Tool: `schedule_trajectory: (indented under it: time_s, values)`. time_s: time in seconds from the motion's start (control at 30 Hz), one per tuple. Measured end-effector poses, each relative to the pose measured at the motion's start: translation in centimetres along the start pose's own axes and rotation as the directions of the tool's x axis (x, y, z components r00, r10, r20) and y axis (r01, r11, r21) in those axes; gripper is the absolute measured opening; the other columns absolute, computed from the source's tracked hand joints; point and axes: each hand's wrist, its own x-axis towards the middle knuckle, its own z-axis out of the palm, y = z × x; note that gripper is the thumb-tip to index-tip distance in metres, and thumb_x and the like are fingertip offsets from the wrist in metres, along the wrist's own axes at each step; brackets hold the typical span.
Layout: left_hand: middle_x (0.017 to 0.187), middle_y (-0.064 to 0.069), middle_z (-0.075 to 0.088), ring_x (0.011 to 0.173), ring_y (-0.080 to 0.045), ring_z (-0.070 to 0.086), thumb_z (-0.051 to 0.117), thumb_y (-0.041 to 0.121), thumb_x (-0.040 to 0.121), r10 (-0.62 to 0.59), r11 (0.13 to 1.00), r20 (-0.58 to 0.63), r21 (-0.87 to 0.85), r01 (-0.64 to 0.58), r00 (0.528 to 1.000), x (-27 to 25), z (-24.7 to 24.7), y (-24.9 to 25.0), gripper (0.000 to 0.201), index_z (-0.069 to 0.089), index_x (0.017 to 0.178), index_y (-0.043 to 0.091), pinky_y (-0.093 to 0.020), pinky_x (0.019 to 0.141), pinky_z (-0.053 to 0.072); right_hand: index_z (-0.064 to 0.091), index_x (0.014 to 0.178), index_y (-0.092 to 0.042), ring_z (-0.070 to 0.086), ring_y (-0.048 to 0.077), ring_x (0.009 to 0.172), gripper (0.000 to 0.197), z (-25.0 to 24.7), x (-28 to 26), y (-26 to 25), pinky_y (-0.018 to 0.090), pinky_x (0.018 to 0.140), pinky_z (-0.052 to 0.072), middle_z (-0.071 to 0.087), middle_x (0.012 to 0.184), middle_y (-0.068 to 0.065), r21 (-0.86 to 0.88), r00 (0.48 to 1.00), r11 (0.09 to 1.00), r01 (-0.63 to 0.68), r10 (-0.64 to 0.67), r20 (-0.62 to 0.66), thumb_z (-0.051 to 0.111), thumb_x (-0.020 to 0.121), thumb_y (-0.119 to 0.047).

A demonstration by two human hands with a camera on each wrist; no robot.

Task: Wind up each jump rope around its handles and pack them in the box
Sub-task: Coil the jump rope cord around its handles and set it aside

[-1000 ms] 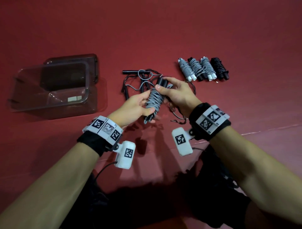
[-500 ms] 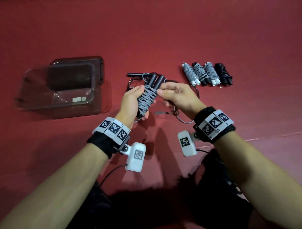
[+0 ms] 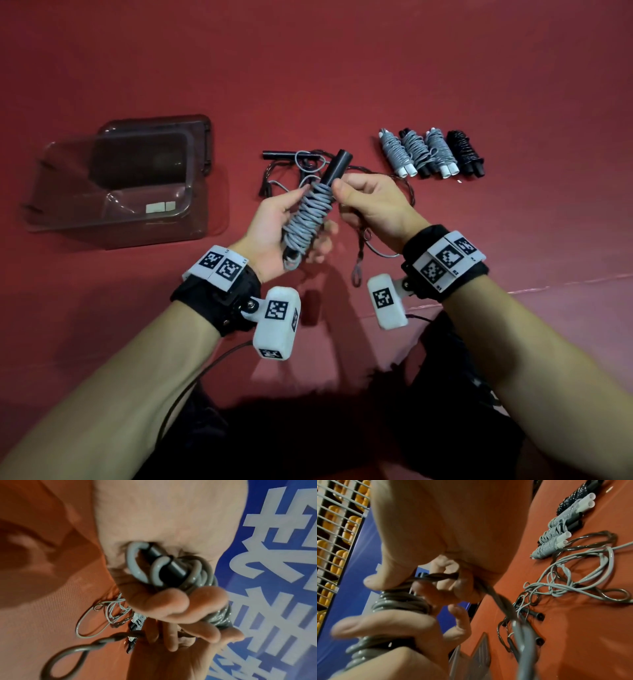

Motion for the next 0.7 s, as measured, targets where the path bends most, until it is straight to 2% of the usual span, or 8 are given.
schedule_trajectory:
  time_s: [0.07, 0.13, 0.2, 0.27, 0.33, 0.43, 0.57, 0.7]
  values:
    - [0.086, -0.014, 0.067, 0.055, -0.025, 0.064, 0.044, 0.045, 0.103, 0.171, 0.976, -0.170, 0.166, -0.143, 0.970, 1.0, 0.3, -0.5, 0.035, 0.061, 0.106, 0.015, -0.030, 0.044, 0.051, 0.071, 0.076, -0.012, 0.035, 0.006, 0.039, 0.028, 0.0, 0.1, 0.2, 0.019, 0.043, 0.029, 0.054, 0.046, -0.011, -0.017, 0.989, 1.000, -0.019, 0.016, -0.147, 0.063, 0.099, -0.027]
    - [0.088, -0.008, 0.067, 0.064, -0.020, 0.067, 0.048, 0.045, 0.105, 0.479, 0.821, -0.251, 0.467, -0.328, 0.841, 1.7, -0.2, -0.9, 0.024, 0.059, 0.106, 0.023, -0.036, 0.054, 0.057, 0.070, 0.062, -0.015, 0.034, 0.013, 0.044, 0.036, 0.1, 0.5, 0.8, 0.026, 0.049, 0.025, 0.051, 0.051, 0.002, -0.020, 0.963, 0.999, -0.041, 0.034, -0.268, 0.075, 0.090, -0.038]
    - [0.092, 0.009, 0.070, 0.084, -0.005, 0.067, 0.055, 0.045, 0.102, 0.626, 0.606, -0.133, 0.703, -0.372, 0.768, 1.6, -0.8, -0.8, 0.017, 0.065, 0.106, 0.031, -0.027, 0.077, 0.055, 0.064, 0.061, -0.011, 0.031, 0.017, 0.049, 0.046, 0.4, 0.8, 1.0, 0.030, 0.051, 0.023, 0.045, 0.057, 0.009, -0.044, 0.934, 0.996, -0.081, 0.061, -0.351, 0.084, 0.078, -0.049]
    - [0.094, 0.016, 0.070, 0.087, 0.010, 0.062, 0.064, 0.036, 0.100, 0.634, 0.520, -0.082, 0.781, -0.346, 0.769, 1.4, -1.0, -0.5, 0.014, 0.069, 0.108, 0.025, -0.012, 0.082, 0.046, 0.061, 0.063, -0.010, 0.030, 0.019, 0.051, 0.055, 0.8, 0.9, 1.0, 0.030, 0.050, 0.023, 0.042, 0.059, 0.010, -0.075, 0.915, 0.990, -0.117, 0.079, -0.396, 0.086, 0.070, -0.058]
    - [0.103, 0.011, 0.075, 0.097, 0.004, 0.067, 0.070, 0.041, 0.095, 0.610, 0.557, -0.133, 0.773, -0.303, 0.781, 1.7, -1.3, -0.1, 0.027, 0.074, 0.111, 0.019, -0.019, 0.092, 0.049, 0.061, 0.065, -0.010, 0.032, 0.021, 0.054, 0.056, 1.0, 0.9, 0.9, 0.030, 0.050, 0.024, 0.043, 0.059, 0.010, -0.078, 0.913, 0.989, -0.129, 0.087, -0.400, 0.085, 0.069, -0.061]
    - [0.110, -0.003, 0.077, 0.106, -0.025, 0.071, 0.070, 0.053, 0.085, 0.524, 0.720, -0.215, 0.629, -0.294, 0.824, 1.6, -1.4, 0.4, 0.045, 0.075, 0.112, 0.018, -0.043, 0.099, 0.054, 0.069, 0.071, -0.012, 0.040, 0.008, 0.049, 0.035, 0.4, 0.9, 0.8, 0.022, 0.050, 0.032, 0.052, 0.054, -0.004, -0.138, 0.960, 0.988, -0.067, 0.026, -0.278, 0.079, 0.087, -0.042]
    - [0.087, -0.020, 0.067, 0.060, -0.028, 0.066, 0.059, 0.028, 0.103, 0.441, 0.835, -0.259, 0.469, -0.287, 0.859, 1.3, -1.8, 1.0, 0.023, 0.068, 0.104, 0.007, -0.031, 0.051, 0.054, 0.080, 0.100, -0.011, 0.045, 0.013, 0.062, 0.027, -0.9, 1.3, 0.6, 0.025, 0.063, 0.037, 0.057, 0.066, -0.003, -0.303, 0.996, 0.950, -0.078, 0.058, -0.075, 0.071, 0.094, -0.036]
    - [0.076, -0.011, 0.068, 0.051, -0.024, 0.063, 0.059, 0.033, 0.101, 0.372, 0.894, -0.321, 0.375, -0.244, 0.871, 1.3, -1.8, 0.8, 0.029, 0.069, 0.105, 0.006, -0.028, 0.042, 0.048, 0.076, 0.110, -0.005, 0.046, -0.004, 0.051, 0.023, -1.6, 1.7, 0.1, 0.008, 0.056, 0.035, 0.056, 0.054, -0.021, -0.415, 0.999, 0.909, -0.045, 0.053, 0.008, 0.066, 0.099, -0.022]
